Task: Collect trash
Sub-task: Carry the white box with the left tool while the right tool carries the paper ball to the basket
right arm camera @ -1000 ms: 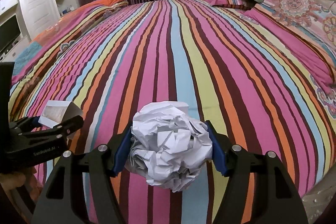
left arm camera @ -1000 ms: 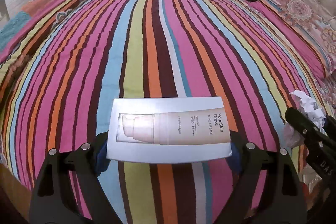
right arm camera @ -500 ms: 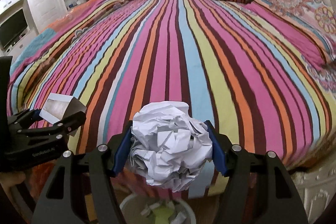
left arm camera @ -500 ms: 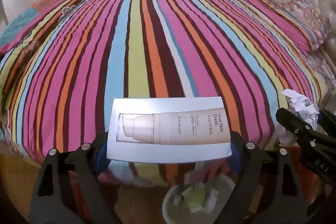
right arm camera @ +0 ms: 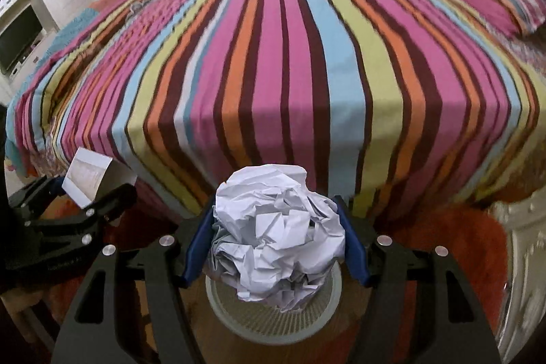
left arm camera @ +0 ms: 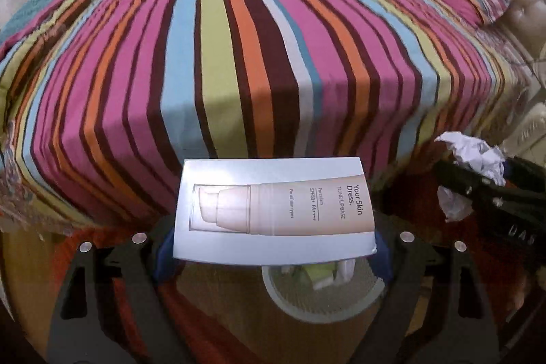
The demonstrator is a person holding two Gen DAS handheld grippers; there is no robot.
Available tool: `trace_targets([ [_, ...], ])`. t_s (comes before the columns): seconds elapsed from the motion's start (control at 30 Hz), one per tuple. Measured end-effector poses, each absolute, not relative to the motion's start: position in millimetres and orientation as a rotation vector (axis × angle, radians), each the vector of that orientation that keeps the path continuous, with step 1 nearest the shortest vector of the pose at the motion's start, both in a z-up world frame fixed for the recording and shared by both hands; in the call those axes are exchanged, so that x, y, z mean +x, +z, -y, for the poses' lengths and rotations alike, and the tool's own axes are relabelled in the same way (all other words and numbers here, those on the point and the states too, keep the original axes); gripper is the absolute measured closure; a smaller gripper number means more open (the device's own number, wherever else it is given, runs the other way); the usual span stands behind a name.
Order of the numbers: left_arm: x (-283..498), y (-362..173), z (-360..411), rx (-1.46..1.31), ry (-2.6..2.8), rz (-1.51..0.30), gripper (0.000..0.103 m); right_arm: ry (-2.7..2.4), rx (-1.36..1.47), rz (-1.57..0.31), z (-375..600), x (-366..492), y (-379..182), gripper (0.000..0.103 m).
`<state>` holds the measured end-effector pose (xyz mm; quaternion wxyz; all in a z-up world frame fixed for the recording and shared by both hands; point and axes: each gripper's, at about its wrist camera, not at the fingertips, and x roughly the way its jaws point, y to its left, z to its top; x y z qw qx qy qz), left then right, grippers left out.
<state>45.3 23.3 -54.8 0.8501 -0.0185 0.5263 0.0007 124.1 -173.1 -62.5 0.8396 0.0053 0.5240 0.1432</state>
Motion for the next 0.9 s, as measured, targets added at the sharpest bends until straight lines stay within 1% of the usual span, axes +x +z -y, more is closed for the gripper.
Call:
trace_targets([
  [0.13, 38, -78, -11, -0.011, -0.034, -1.179, 0.019, 0.296, 0.035, -1.171, 173, 116, -79, 0.04],
  [0.27, 40, -103, 3, 0.022, -0.079, -1.268, 0.019, 0.287, 0.08, -1.287, 177, 115, -107, 0.04],
  [0.5, 58, -146, 14, 0.043, -0.105, -1.422, 0.019, 0.248, 0.173, -1.441, 179, 124, -140, 0.04],
  [0.6, 66, -167, 17, 0.042, -0.113, -1.485, 0.019, 0.227, 0.214, -1.541, 178, 129, -166, 0.04],
  [0.73, 76, -189, 18, 0.03, -0.11, -1.546, 0.019, 0.183, 0.236, -1.628, 176, 135, -191, 0.04],
  [0.9, 83, -218, 20, 0.015, -0.119, -1.616, 0.019, 0.143, 0.24, -1.688, 175, 135, -213, 0.04],
])
